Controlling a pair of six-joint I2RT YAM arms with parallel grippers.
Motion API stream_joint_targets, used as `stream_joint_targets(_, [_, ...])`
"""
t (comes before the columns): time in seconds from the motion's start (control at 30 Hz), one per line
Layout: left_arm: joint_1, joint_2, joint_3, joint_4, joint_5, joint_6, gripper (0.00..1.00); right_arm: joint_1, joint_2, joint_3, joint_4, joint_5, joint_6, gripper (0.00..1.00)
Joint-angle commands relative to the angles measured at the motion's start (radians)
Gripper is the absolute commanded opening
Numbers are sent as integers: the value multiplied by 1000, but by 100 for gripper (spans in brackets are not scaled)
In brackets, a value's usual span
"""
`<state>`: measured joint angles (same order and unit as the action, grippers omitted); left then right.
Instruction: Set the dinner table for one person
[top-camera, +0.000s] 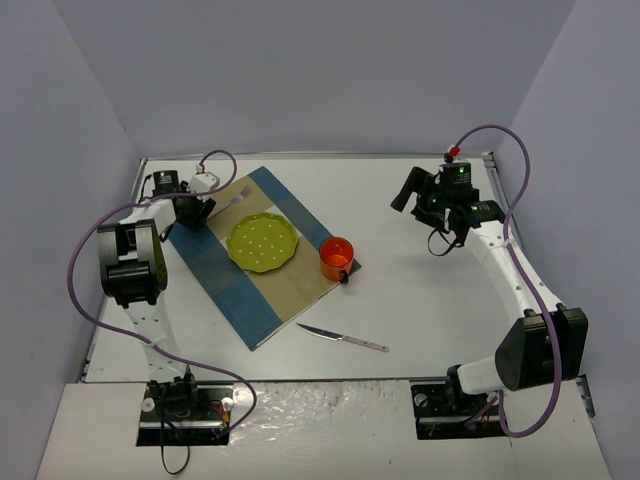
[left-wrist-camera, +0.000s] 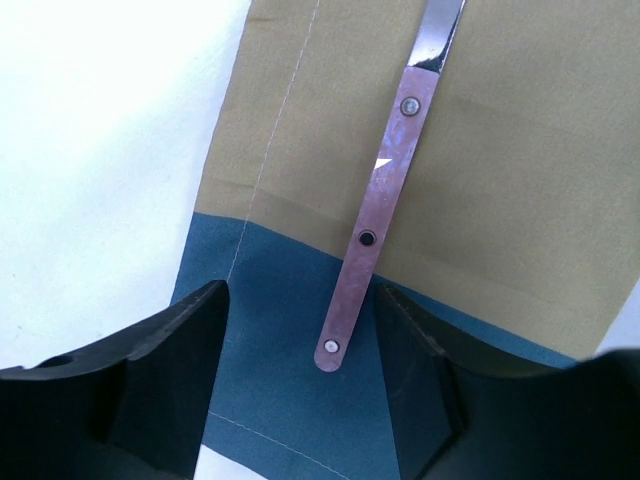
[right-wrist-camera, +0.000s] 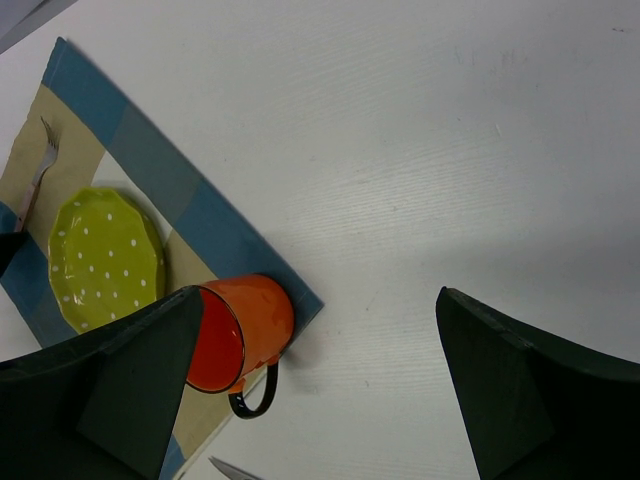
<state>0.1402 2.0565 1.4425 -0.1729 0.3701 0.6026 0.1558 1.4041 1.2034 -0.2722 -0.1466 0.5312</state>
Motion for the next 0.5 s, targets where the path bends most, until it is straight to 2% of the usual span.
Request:
stream_joint_targets(0.0, [7,-132,0,54,-11,-43,64,-7,-58,-1,45,-21,-47,100])
stream_joint_targets(0.1, [8,-181,0,44,-19,-100,69,-7,-76,-8,44,-34,-85,100])
stream_joint_targets(0.23, [3,-285,-19,50,-85,-243,71,-7,-107,-31,44,-41,-122,100])
stream_joint_targets(0.3, [-8,-354,-27,37,-138,-385,72,-7,-141,-51,44,-48,-143,100])
stream_joint_targets(0.33, [-14,-379,-28,29,-145,-402,72,-7,-144,-60,44,-50,-145,100])
stream_joint_targets(0.47, [-75,-558,-73,-56,-288,-774,80,-6,-217,-116,42,-66,-192,98])
